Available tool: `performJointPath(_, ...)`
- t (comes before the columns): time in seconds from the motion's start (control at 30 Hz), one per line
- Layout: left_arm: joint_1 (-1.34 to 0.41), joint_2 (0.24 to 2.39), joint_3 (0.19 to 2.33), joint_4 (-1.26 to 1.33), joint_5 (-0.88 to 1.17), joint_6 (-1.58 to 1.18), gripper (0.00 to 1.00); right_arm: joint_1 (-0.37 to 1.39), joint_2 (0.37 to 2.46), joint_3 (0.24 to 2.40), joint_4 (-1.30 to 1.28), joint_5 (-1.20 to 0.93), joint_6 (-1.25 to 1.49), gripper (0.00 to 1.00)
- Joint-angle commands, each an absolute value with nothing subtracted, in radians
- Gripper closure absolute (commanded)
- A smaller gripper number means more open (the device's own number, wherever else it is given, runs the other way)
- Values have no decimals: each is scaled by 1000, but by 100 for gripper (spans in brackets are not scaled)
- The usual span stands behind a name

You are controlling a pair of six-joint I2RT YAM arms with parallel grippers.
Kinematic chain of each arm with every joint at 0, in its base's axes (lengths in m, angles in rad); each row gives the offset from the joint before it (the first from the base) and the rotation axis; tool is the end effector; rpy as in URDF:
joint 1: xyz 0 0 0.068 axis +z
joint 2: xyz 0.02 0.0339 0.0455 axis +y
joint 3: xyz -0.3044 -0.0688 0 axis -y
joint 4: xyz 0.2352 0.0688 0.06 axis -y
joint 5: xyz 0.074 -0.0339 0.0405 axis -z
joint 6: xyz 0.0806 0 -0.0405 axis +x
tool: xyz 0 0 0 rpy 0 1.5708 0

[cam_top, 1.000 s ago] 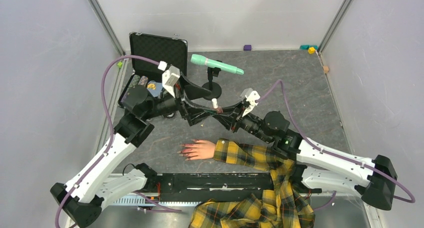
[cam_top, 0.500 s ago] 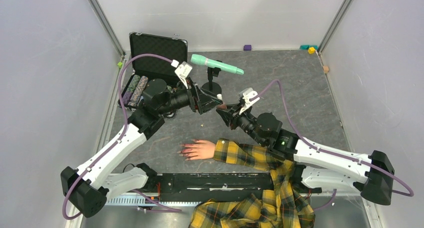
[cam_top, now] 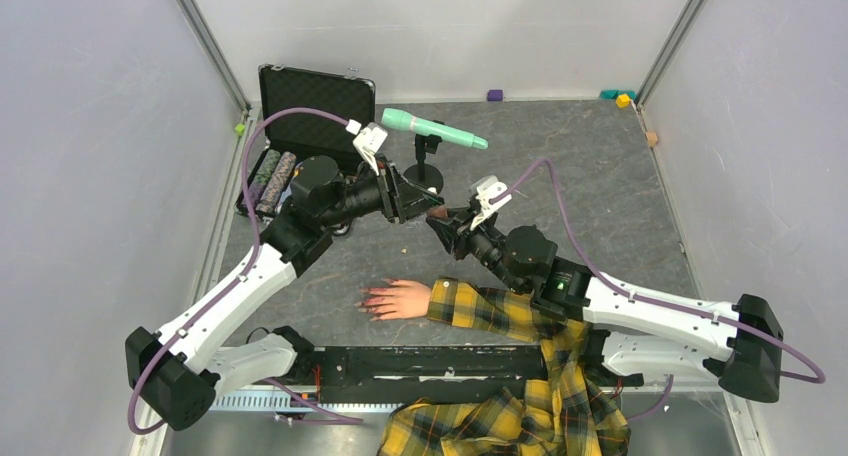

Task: Paint the nails
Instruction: Screw the nail polish bottle.

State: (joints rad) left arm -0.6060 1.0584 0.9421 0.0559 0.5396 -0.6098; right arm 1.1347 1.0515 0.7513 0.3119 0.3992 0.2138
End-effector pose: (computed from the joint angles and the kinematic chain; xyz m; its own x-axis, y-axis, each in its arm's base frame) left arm 0.1854 -0.1788 0.4025 -0.5619 -0.2084 -0.8005 0.7177 0.3583 -0.5971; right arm 0.1381 0.2221 0.3673 -0.1375 0.1677 -0.9762 -0.6567 0.7223 0.2166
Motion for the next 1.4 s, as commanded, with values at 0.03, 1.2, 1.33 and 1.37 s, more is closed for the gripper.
performJointPath(0.03, -604, 1064, 944, 95, 538, -643, 56, 1144, 1058, 802, 338, 417, 195, 100)
performJointPath(1.2, -628, 1010, 951, 621, 1203, -807, 98, 1022, 917, 649, 777, -391, 413, 100)
performJointPath(1.33, -667, 1000, 951, 634, 1239, -801, 98, 1022, 948, 654, 863, -472, 466, 100)
performJointPath(1.37, -676, 998, 951, 634, 1246, -799, 98, 1022, 955, 658, 870, -484, 472, 100)
